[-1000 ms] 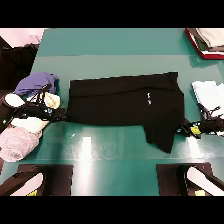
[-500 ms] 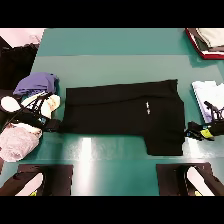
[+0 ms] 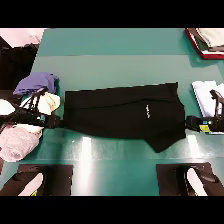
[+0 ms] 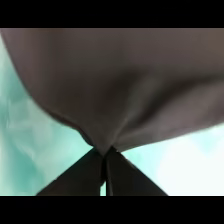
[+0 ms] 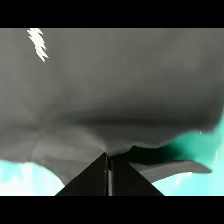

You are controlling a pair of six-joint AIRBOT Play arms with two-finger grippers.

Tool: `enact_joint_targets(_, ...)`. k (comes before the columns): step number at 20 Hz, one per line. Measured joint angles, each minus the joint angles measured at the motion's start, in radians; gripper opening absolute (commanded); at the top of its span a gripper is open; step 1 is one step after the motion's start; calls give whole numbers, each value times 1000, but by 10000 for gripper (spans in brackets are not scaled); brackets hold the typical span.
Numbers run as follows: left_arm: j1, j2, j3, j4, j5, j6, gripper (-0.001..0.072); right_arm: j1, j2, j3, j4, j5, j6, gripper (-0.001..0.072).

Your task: Fold the shirts.

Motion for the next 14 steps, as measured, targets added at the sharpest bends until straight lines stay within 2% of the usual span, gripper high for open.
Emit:
enact_joint_targets(5,0,2,0,-29,190,-64,24,79,-142,143,3,-142,30,20)
enact_joint_targets(14,0,-66,0,-53,487,-113,24,100,-500,416,-29,-213,49,20)
